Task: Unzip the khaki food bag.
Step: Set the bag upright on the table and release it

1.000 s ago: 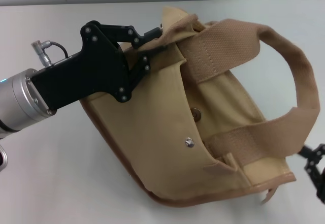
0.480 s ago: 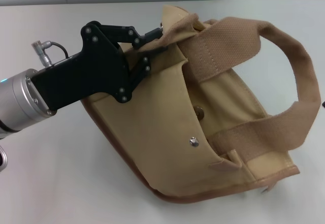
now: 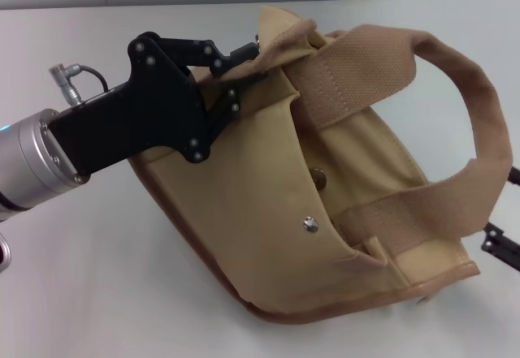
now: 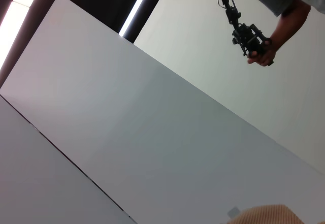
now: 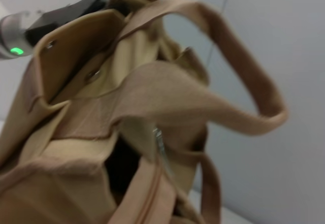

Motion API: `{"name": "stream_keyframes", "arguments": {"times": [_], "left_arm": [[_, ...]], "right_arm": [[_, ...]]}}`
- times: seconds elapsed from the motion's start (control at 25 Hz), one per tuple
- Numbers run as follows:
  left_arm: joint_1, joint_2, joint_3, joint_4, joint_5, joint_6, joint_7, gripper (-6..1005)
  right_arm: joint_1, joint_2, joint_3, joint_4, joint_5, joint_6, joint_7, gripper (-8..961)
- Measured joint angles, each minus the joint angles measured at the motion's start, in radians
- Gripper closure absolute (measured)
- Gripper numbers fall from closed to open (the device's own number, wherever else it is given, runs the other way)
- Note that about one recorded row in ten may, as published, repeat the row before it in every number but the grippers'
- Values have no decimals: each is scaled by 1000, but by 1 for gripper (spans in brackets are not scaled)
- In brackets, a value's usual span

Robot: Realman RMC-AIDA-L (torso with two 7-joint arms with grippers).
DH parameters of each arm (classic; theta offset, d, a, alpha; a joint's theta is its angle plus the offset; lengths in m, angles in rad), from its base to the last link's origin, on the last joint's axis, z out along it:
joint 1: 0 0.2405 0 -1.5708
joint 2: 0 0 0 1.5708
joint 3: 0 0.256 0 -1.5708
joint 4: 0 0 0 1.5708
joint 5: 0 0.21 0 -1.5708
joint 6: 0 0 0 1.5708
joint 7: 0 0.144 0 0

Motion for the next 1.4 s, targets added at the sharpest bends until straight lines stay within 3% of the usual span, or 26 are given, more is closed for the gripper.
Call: {"name": "stream_keyframes", "arguments": {"times": [0.2,0.48,0.68,0.96,1.12,1.4], "left_arm": [[0,0,2,0,-1,-2,-1,922],[1,0,3,-2,-1,-2,-3,922],[1,0,3,-12,-2,-1,-3,922],[3,0,5,-14,-2,-1,-3,921],[6,0,7,-18,-2,-1,-3,921],[11,0,13,-51,-2,-3,6,921]], "right_arm": [[27,17,-5,-8,-25,37,1,296],[77,46,-25,-61,-68,59,-20,365],[105,49,-38,-70,-112,62,-82,415],[113,52,-31,-65,-107,58,-136,647],[126,53,1,-64,-89,56,-89,870],[136,54,16,-65,33,62,-34,894]]}}
